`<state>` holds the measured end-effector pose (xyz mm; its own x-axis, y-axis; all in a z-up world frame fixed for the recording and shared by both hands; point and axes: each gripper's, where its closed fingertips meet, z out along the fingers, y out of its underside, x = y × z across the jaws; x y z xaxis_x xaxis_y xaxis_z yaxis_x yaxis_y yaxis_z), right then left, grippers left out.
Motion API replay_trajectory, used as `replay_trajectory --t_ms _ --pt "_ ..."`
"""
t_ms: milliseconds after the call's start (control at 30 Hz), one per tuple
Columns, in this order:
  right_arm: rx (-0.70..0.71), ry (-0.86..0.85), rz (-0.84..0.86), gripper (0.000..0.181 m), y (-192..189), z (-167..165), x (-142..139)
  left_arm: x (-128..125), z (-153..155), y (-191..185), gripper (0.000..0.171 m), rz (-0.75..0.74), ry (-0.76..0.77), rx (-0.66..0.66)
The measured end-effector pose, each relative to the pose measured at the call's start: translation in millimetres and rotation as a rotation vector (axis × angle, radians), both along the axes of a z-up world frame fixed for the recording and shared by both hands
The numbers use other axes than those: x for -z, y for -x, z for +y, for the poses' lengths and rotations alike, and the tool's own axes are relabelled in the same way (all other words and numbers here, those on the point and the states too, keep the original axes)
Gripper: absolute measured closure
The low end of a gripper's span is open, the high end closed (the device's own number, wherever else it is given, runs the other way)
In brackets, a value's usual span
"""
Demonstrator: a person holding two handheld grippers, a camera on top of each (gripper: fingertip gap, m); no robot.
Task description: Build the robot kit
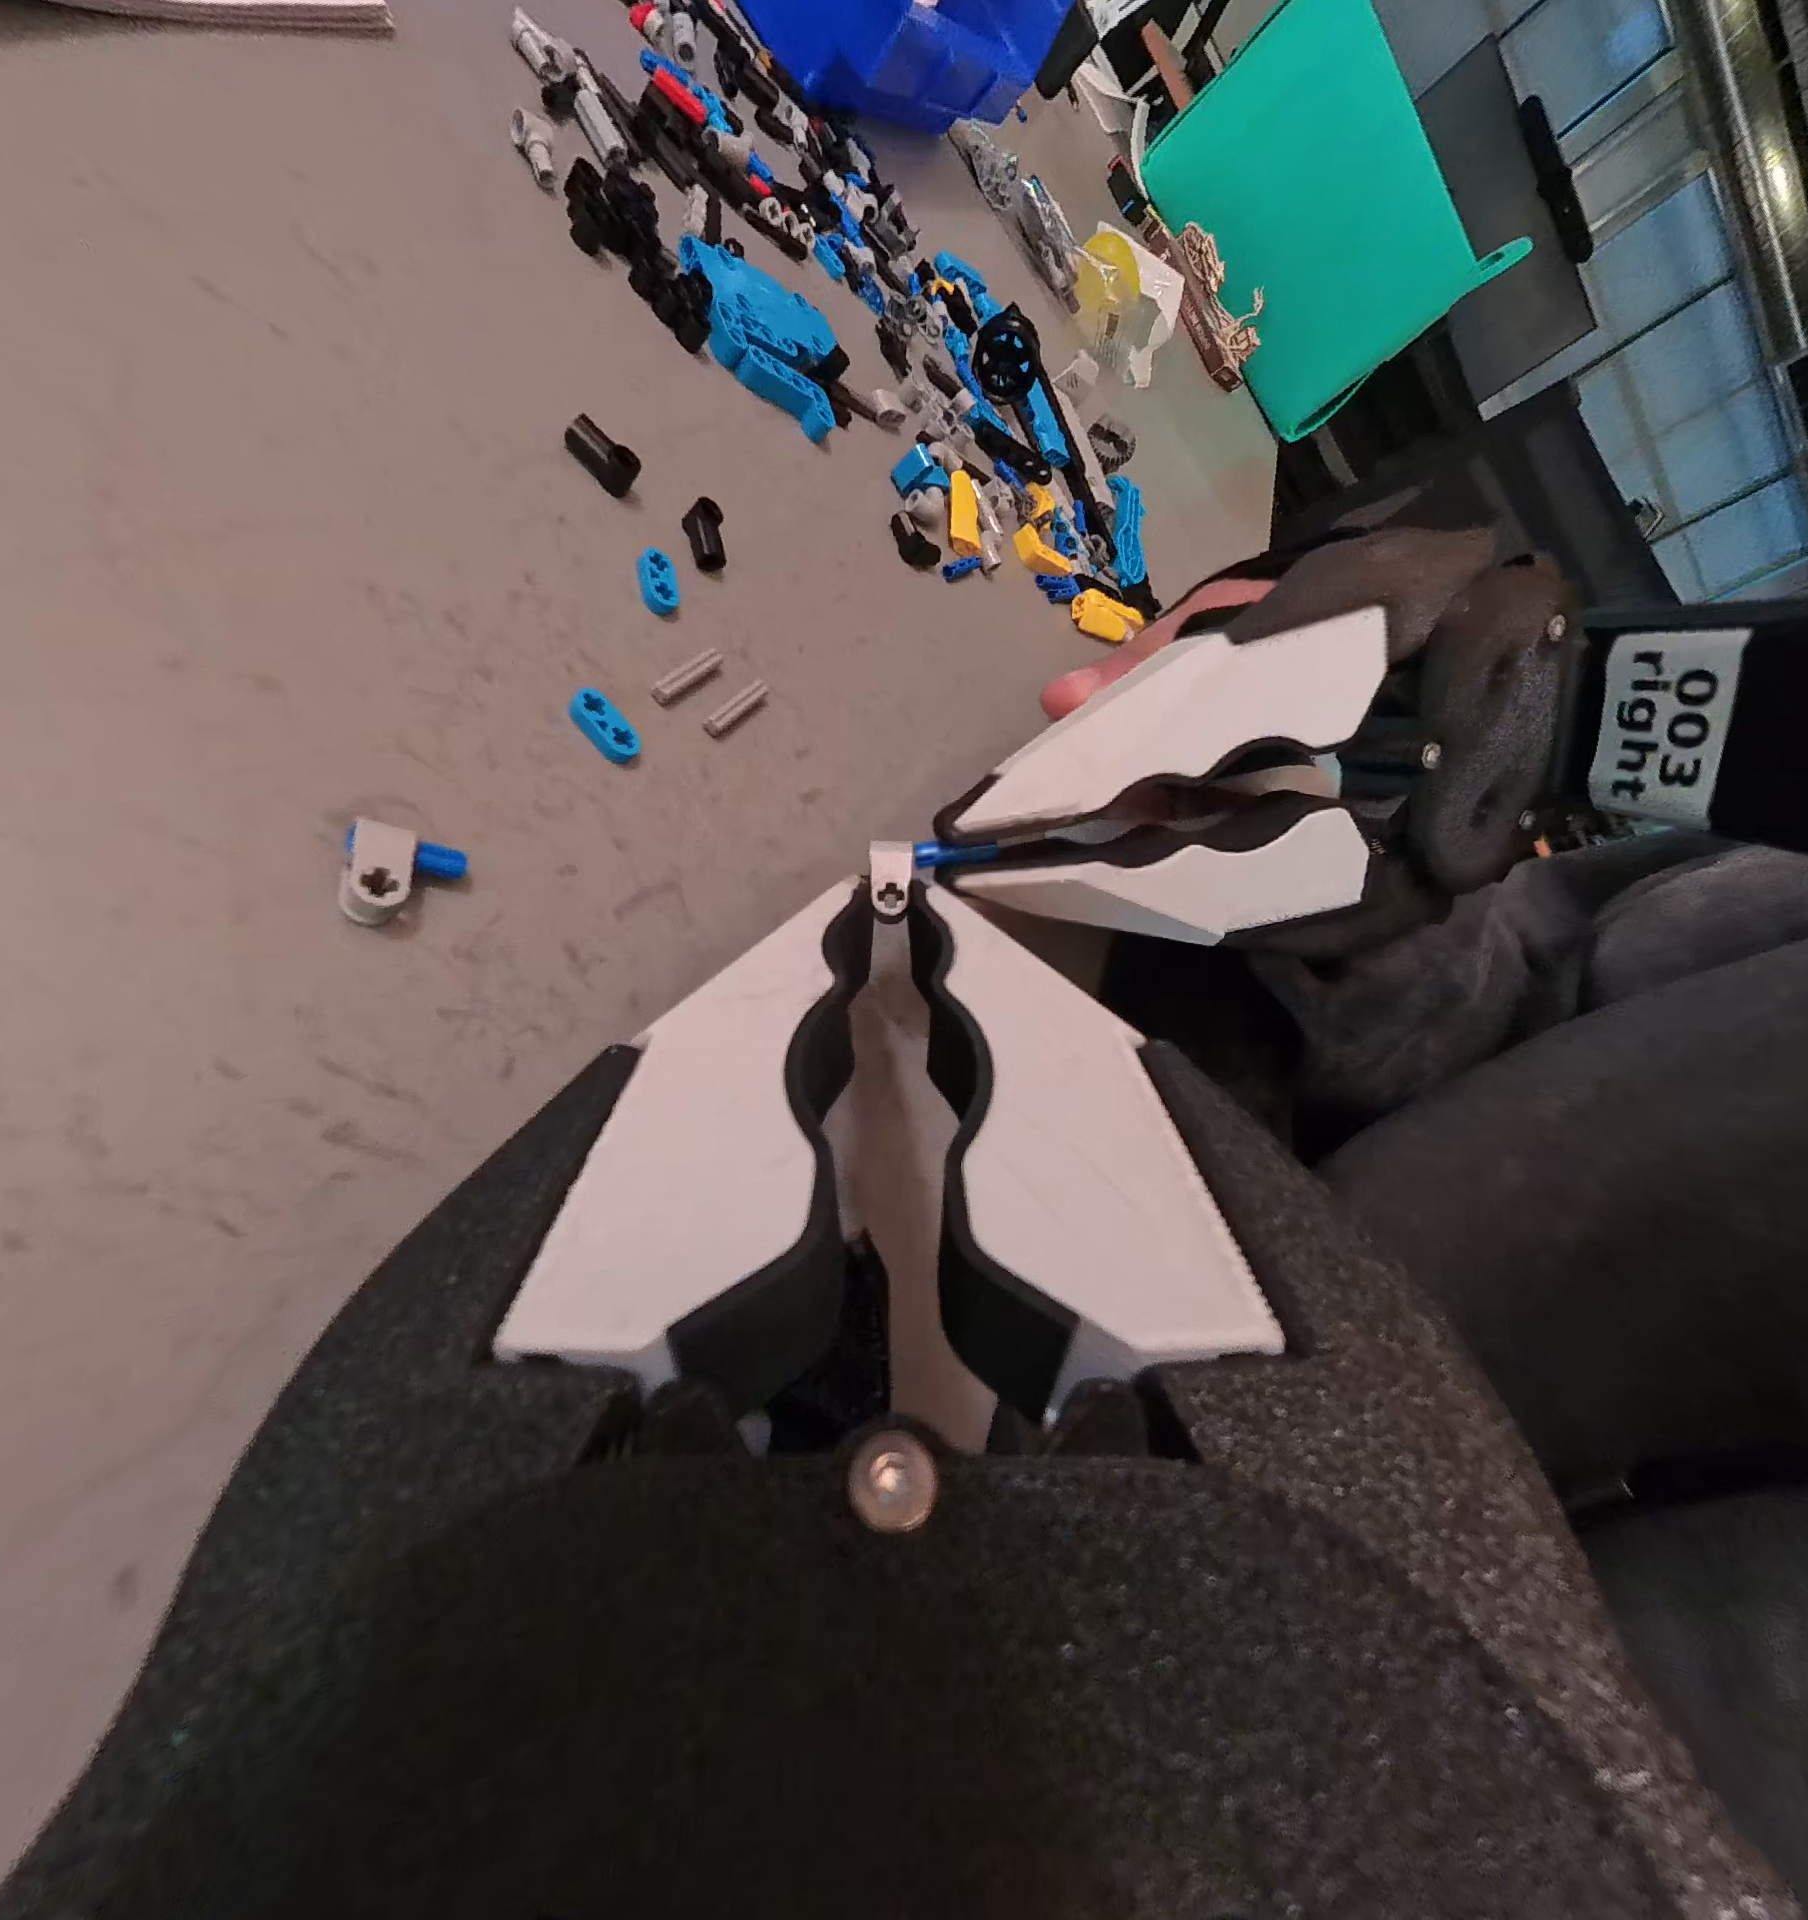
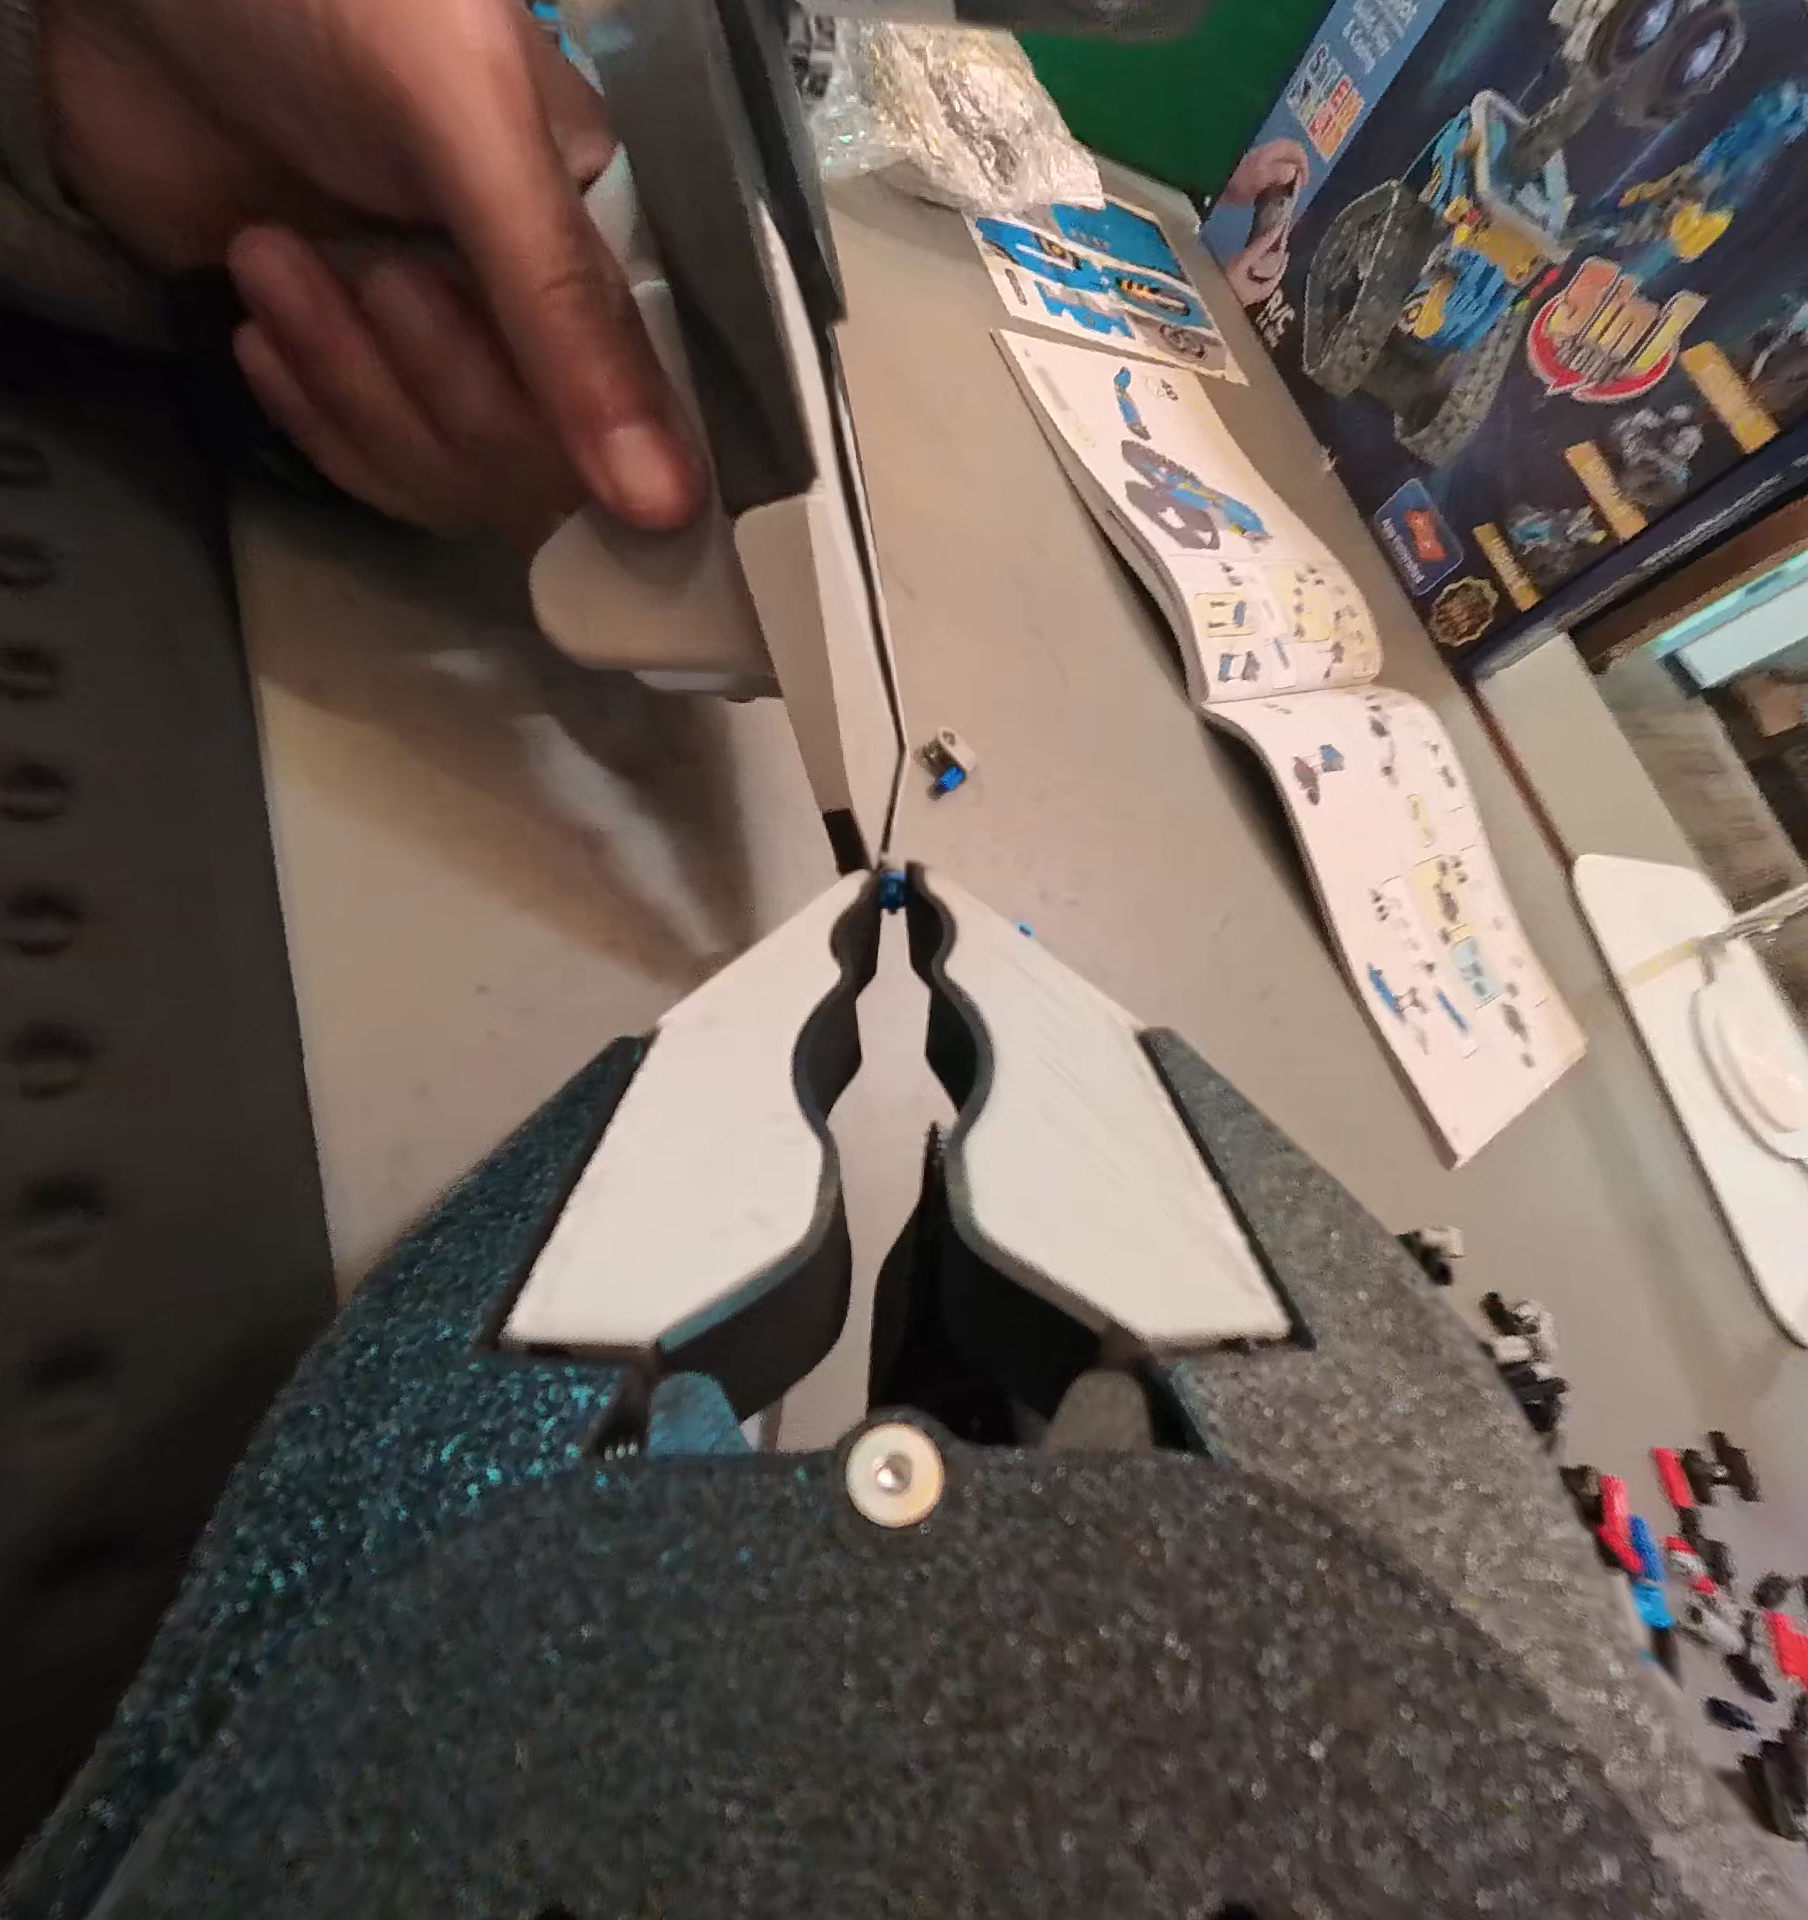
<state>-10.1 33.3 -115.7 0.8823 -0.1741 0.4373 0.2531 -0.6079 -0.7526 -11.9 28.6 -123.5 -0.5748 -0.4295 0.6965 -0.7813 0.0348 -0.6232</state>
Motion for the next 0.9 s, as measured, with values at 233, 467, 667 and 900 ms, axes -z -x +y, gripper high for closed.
replay_trajectory --t_ms 233,467,667,900 --pt "-0.030 0.058 -0.095 0.177 1.7 2.1 6.4 4.6 1.9 1.3 0.166 0.034 -0.011 0.009" --pt "-0.079 0.144 -0.245 0.177 8.4 3.7 13.0 10.9 3.1 9.0 0.167 0.000 -0.075 0.068" --pt "-0.110 0.158 -0.302 0.177 14.9 5.7 13.6 10.1 5.0 14.7 0.167 0.070 -0.029 0.108" --pt "-0.176 0.268 -0.367 0.177 23.2 4.5 28.4 24.1 1.8 22.7 0.167 0.049 -0.144 0.165"
